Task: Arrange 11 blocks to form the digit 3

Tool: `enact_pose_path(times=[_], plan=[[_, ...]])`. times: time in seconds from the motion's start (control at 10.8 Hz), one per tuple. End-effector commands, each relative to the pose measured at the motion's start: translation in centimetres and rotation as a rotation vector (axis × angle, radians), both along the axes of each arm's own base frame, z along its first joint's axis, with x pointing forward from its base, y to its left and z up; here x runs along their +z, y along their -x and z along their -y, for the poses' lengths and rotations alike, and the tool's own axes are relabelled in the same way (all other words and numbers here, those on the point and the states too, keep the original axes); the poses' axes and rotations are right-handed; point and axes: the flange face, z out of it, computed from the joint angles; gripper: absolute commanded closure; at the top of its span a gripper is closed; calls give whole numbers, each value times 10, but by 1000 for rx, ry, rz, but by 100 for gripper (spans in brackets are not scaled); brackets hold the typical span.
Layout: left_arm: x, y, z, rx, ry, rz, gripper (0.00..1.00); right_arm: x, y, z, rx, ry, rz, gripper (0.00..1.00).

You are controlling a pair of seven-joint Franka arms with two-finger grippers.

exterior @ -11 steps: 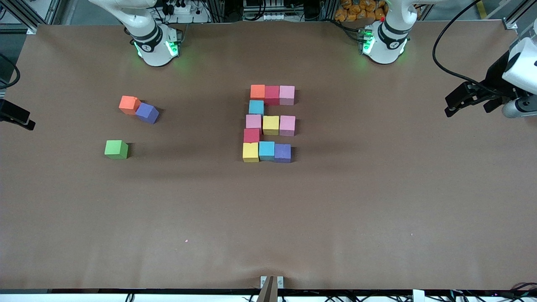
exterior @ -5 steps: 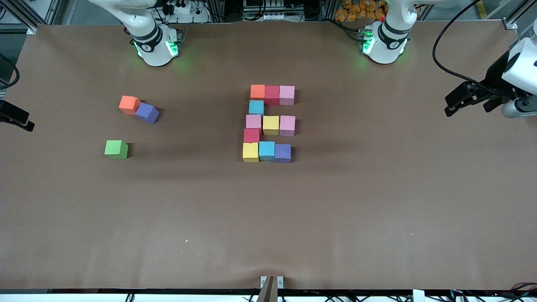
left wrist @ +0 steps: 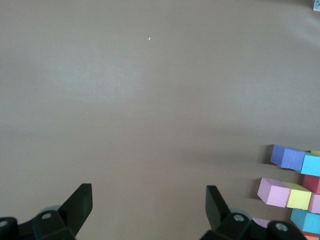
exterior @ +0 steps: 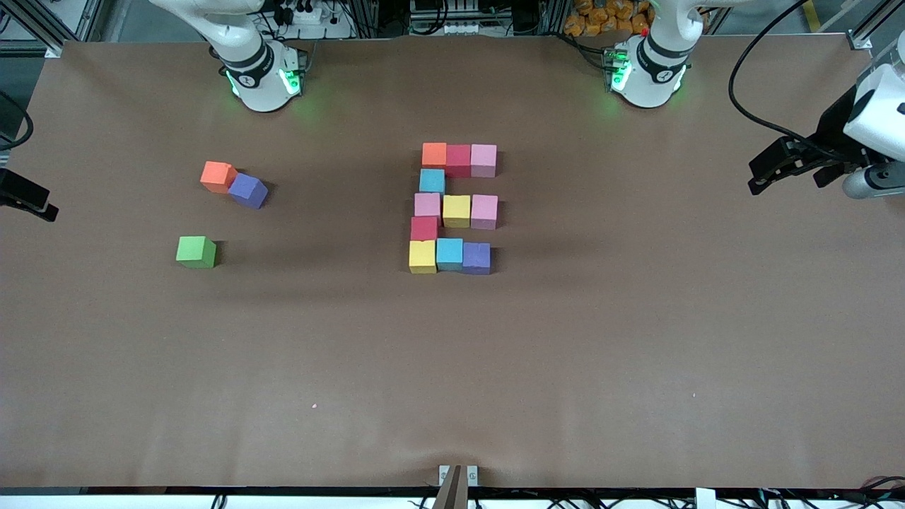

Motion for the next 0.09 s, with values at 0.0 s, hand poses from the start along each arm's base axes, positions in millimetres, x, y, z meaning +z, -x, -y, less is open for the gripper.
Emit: enact_pose_path(times=[0.0], plan=[[-2,1,5,-14,4,-24,0,2,0,-2,-6,-10,8,0]])
